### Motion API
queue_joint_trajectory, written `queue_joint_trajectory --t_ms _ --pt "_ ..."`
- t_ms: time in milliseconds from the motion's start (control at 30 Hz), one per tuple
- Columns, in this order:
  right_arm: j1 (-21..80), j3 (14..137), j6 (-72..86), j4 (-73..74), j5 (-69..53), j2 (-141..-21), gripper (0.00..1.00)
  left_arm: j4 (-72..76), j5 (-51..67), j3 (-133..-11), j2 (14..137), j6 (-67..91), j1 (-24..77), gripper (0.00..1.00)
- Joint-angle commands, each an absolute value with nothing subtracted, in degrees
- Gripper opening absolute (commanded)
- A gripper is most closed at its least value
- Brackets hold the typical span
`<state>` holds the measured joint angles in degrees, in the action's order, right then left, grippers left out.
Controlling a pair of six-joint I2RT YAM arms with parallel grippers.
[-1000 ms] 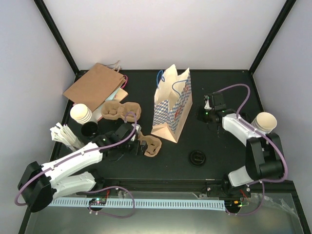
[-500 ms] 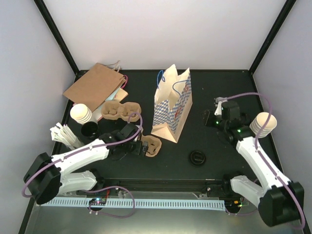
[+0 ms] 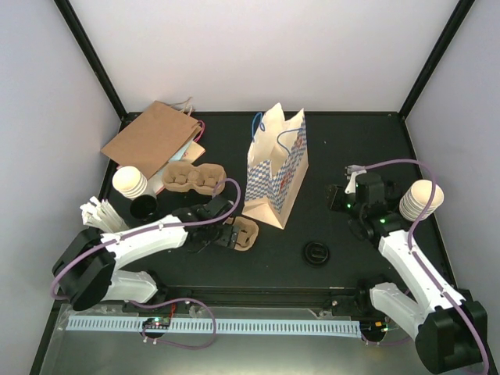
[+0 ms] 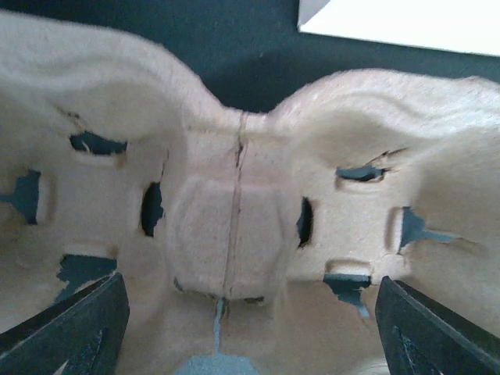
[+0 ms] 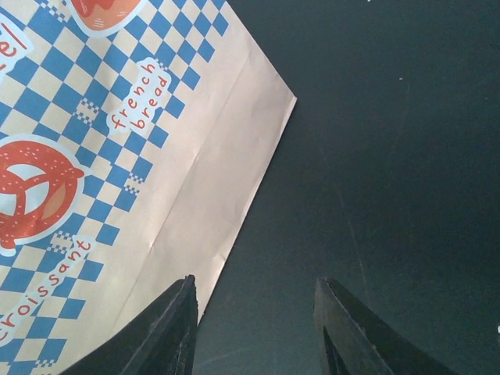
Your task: Pack the takeout coffee
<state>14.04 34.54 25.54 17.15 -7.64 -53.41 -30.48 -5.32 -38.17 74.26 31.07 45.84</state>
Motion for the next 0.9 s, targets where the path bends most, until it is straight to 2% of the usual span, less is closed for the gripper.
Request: queue_joint_trajectory --t_ms 0,200,533,700,867 --pt "13.8 32.9 26.1 13.6 -6.8 -51.9 0.42 -31.6 -9.2 -41.7 72.9 29.2 46.8 0.89" --pt "13.8 32.2 26.1 12.5 -7.1 -49.7 0.43 -30.3 -9.3 -41.6 70.1 27.5 46.9 0.91" --pt "13.8 32.7 24.4 14.2 -7.6 -47.8 0.43 -30.0 -9.7 -43.8 77.7 26.3 46.8 0.90" --pt "13.8 32.6 24.0 14.5 -7.8 -47.6 0.43 -28.6 -6.6 -44.4 81.1 26.4 46.7 0.83" --pt "13.9 32.4 23.7 14.5 -7.7 -47.3 0.43 -28.3 0.1 -43.8 82.8 29.5 47.2 0.71"
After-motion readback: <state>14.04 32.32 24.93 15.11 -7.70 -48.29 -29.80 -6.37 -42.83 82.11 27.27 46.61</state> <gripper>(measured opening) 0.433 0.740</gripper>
